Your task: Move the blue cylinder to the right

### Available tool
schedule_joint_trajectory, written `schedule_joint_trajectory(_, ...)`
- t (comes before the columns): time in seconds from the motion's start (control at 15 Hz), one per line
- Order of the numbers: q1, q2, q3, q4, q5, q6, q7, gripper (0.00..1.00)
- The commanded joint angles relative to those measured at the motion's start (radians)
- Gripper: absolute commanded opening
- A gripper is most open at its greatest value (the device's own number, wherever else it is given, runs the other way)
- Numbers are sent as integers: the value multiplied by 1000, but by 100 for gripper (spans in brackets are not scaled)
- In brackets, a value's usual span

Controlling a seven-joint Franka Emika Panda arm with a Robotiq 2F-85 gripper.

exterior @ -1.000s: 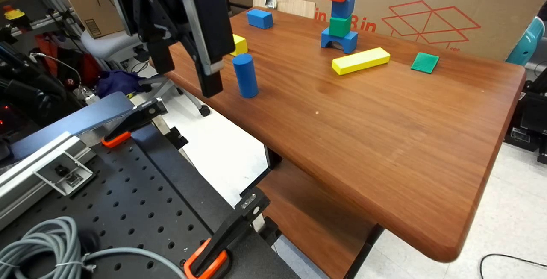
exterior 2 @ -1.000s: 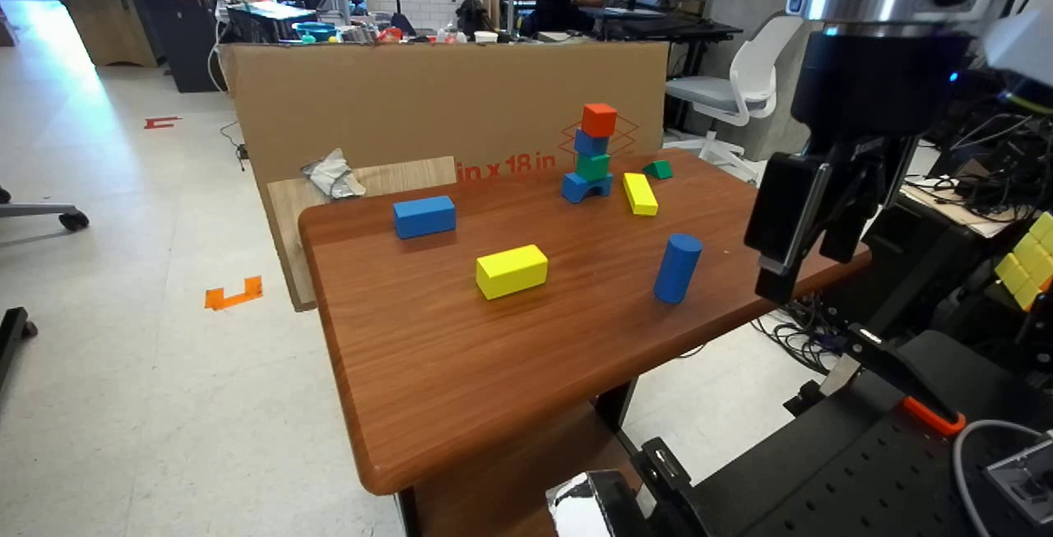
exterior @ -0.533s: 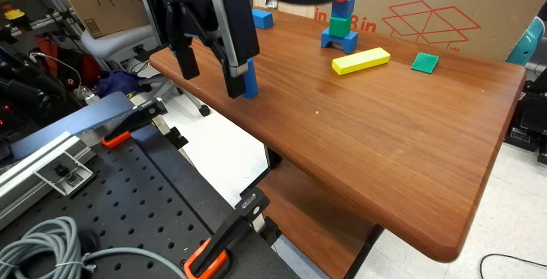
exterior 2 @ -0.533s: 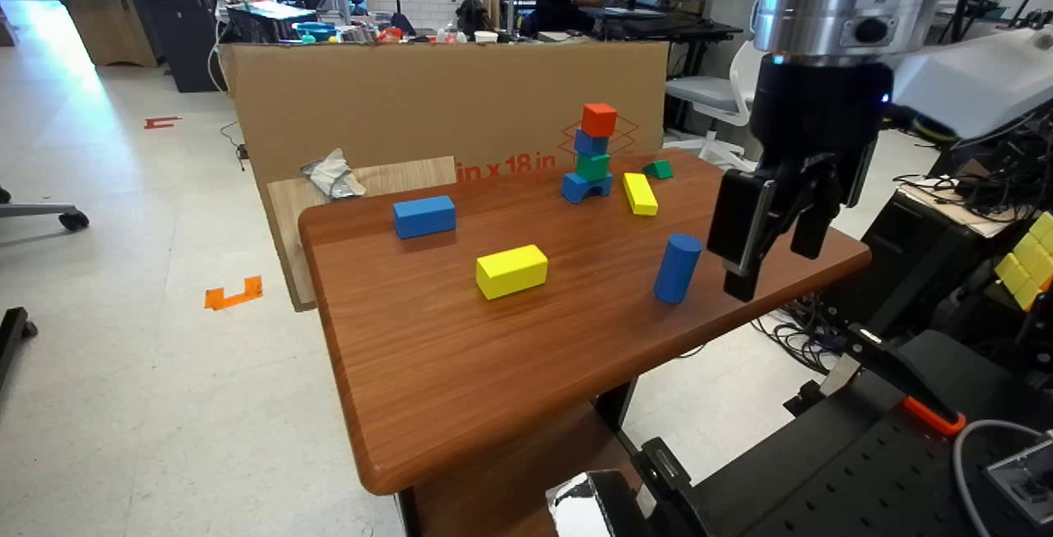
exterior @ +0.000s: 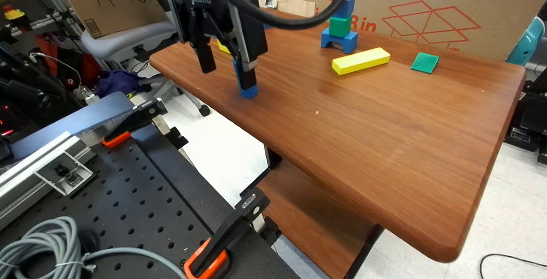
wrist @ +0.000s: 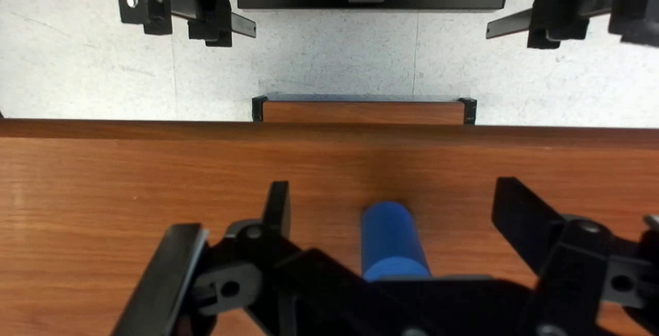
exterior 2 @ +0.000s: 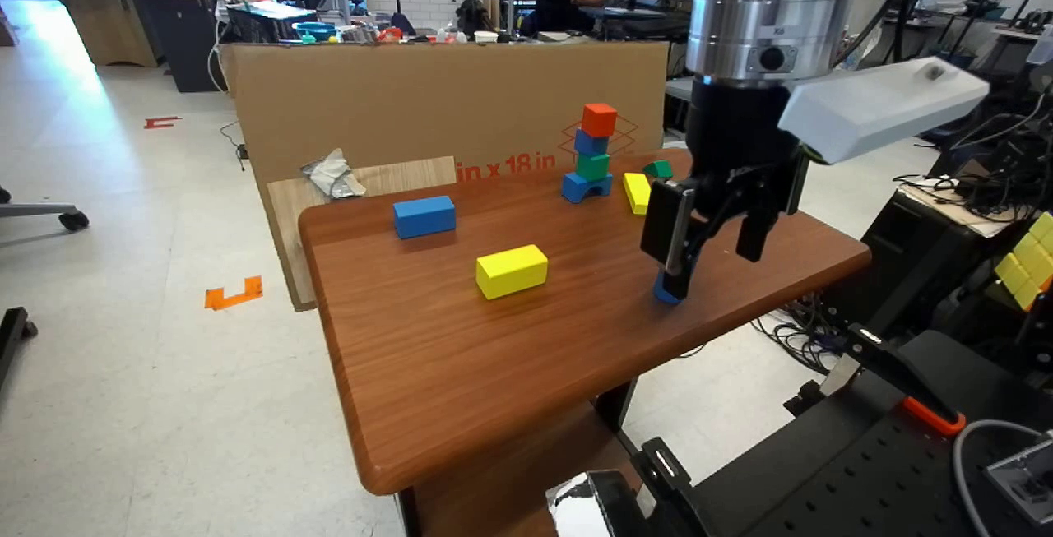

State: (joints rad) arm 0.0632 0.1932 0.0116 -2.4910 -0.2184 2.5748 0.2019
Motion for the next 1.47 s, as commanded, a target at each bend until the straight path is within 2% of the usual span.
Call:
schedule_joint_trajectory(0.0, 24, 64, -19, 71, -28, 21, 49, 100)
schedule_joint_trajectory(0.07, 27, 74, -19, 84, -23, 21, 49, 100)
schedule_joint_trajectory(0.13, 27, 83, -16, 92, -11, 21, 43, 75)
schedule_joint_trajectory(0.2, 29, 90, -16, 101, -10, 22, 42, 74)
schedule_joint_trajectory(0.27, 31, 97, -17, 107, -11, 23, 42, 68)
schedule_joint_trajectory(0.47, 30, 112, -23, 132, 0, 13, 44, 42)
schedule_joint_trajectory(0.8, 20, 109, -65, 164, -11, -2, 73, 8)
schedule_joint_trajectory(1.4, -46, 181, -145, 306, 34, -16, 69, 8)
